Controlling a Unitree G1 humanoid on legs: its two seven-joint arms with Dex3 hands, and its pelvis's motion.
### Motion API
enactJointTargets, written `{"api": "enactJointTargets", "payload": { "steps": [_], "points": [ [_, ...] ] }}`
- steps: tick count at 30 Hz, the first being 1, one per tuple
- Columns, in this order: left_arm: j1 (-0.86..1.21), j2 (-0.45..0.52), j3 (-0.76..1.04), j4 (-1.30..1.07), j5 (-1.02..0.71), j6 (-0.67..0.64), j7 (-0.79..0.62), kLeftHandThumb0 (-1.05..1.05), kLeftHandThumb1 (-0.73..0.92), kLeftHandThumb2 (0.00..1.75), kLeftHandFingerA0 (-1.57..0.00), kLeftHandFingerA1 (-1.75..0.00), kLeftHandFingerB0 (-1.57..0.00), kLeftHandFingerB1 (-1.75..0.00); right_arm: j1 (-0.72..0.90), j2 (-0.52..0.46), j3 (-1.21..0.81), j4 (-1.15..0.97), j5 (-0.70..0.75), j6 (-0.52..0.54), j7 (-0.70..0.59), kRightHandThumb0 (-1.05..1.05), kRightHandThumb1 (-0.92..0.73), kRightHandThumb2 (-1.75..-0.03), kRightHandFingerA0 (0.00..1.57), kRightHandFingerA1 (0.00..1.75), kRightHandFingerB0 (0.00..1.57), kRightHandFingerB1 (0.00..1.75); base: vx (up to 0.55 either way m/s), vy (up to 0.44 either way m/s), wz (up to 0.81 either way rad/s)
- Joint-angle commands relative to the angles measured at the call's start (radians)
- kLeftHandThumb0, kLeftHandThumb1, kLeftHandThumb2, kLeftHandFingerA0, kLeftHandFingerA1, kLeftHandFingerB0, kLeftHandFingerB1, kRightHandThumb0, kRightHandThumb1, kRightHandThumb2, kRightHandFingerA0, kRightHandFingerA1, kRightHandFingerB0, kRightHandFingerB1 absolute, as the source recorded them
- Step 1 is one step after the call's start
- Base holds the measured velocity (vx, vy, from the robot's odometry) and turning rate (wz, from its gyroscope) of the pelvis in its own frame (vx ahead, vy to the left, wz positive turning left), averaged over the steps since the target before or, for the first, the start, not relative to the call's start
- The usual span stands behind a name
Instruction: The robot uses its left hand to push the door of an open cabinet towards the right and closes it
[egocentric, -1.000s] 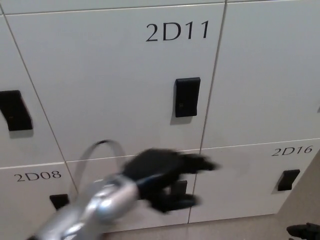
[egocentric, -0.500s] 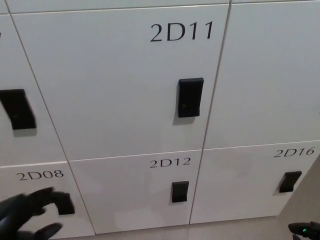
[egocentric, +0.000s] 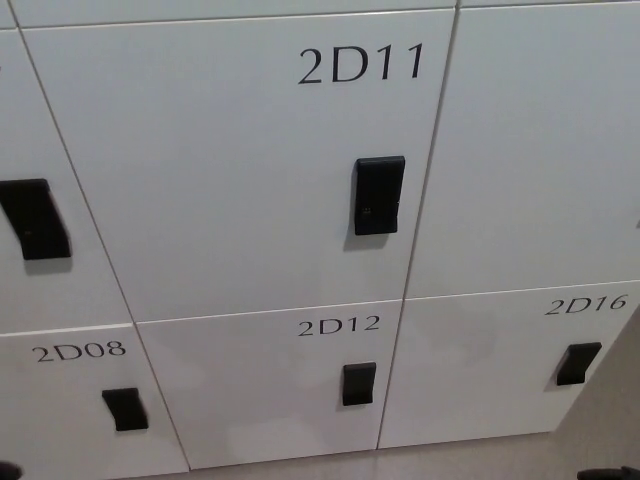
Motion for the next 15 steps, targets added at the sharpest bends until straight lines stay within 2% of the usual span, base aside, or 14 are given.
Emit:
{"api": "enactJointTargets", "payload": {
  "steps": [1,4,11,12,13,14,15],
  "points": [
    [-0.045,0.009,0.036,0.147,-0.055,-0.008,-0.077,-0.5,0.73,0.63,-0.64,-0.47,-0.47,-0.37,0.05,0.004,0.012,0.005,-0.003,-0.022,-0.004,-0.53,-0.68,-0.97,0.33,0.53,0.25,0.47,0.0,0.0,0.0],
    [-0.074,-0.003,0.065,0.19,-0.088,0.019,-0.15,-0.52,0.73,0.63,-0.68,-0.47,-0.51,-0.37,0.052,0.005,0.003,0.001,0.012,-0.017,0.007,-0.53,-0.66,-0.96,0.33,0.53,0.23,0.46,0.0,0.0,0.0],
    [-0.105,-0.01,0.073,0.22,-0.084,0.008,-0.154,-0.53,0.73,0.63,-0.67,-0.44,-0.5,-0.37,0.036,0.0,0.012,0.0,0.002,-0.014,-0.001,-0.53,-0.66,-0.97,0.33,0.53,0.23,0.47,0.0,0.0,0.0],
    [-0.111,-0.012,0.072,0.224,-0.082,0.01,-0.152,-0.58,0.63,0.95,-0.51,-0.56,-0.39,-0.51,0.031,-0.002,0.009,0.002,0.006,-0.013,0.005,-0.54,-0.66,-0.97,0.32,0.53,0.23,0.46,0.0,0.0,0.0],
    [-0.119,-0.014,0.071,0.228,-0.08,0.014,-0.151,-0.58,0.63,0.95,-0.51,-0.56,-0.39,-0.51,0.026,-0.004,0.005,0.003,0.011,-0.011,0.013,-0.54,-0.66,-0.97,0.32,0.53,0.23,0.46,0.0,0.0,0.0],
    [-0.123,-0.017,0.071,0.233,-0.08,0.017,-0.15,-0.58,0.78,0.65,-0.53,-0.38,-0.43,-0.34,0.025,-0.005,0.001,0.003,0.015,-0.012,0.013,-0.53,-0.66,-0.96,0.34,0.53,0.25,0.47,0.0,0.0,0.0],
    [-0.125,-0.019,0.071,0.235,-0.08,0.019,-0.149,-0.58,0.78,0.65,-0.53,-0.38,-0.43,-0.34,0.025,-0.006,-0.001,0.003,0.017,-0.014,0.013,-0.53,-0.66,-0.96,0.34,0.53,0.25,0.47,0.0,0.0,0.0]
  ]
}}
